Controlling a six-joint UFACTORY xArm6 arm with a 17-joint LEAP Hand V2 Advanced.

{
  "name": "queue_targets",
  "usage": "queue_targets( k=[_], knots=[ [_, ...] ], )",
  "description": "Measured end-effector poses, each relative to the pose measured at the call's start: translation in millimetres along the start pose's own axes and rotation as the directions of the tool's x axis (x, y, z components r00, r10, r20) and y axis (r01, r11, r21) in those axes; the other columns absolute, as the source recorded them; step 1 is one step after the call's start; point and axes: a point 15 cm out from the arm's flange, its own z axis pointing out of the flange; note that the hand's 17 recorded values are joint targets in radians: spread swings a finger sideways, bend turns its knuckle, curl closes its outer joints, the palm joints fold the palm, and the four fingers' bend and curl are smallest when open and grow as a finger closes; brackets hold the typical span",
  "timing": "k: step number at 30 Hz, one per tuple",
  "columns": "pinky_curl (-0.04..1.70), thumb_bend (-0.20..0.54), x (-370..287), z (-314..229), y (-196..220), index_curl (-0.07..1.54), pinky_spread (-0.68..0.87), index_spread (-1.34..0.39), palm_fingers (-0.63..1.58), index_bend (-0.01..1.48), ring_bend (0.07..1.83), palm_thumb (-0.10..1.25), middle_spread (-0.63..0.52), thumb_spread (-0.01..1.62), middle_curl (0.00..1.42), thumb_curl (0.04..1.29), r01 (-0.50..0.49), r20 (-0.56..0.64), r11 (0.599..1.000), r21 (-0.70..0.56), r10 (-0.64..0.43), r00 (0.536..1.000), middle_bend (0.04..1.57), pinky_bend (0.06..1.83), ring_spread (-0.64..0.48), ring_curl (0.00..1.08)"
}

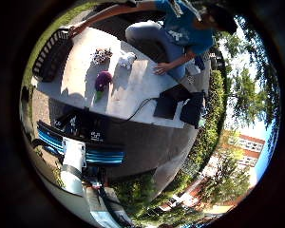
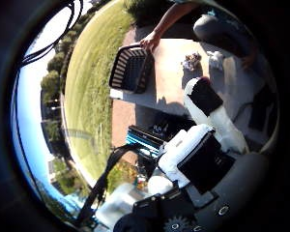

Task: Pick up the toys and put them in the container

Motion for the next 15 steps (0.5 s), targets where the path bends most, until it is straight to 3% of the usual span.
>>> queue_targets(
  k=[6,15],
  knots=[
    [0.25,-0.018,58.4,7.8,-21.5,0.35,0.43,-0.24,0.28,0.19,0.26,0.78,0.02,1.23,0.29,0.39,-0.066,-0.029,0.997,-0.040,0.065,0.997,0.16,0.32,0.27,0.32],
    [0.24,-0.020,103.3,48.1,-58.2,0.34,0.42,-0.23,0.25,0.19,0.27,0.84,0.01,1.20,0.30,0.42,-0.079,-0.016,0.990,-0.120,0.077,0.997,0.16,0.31,0.26,0.32]
  ],
)
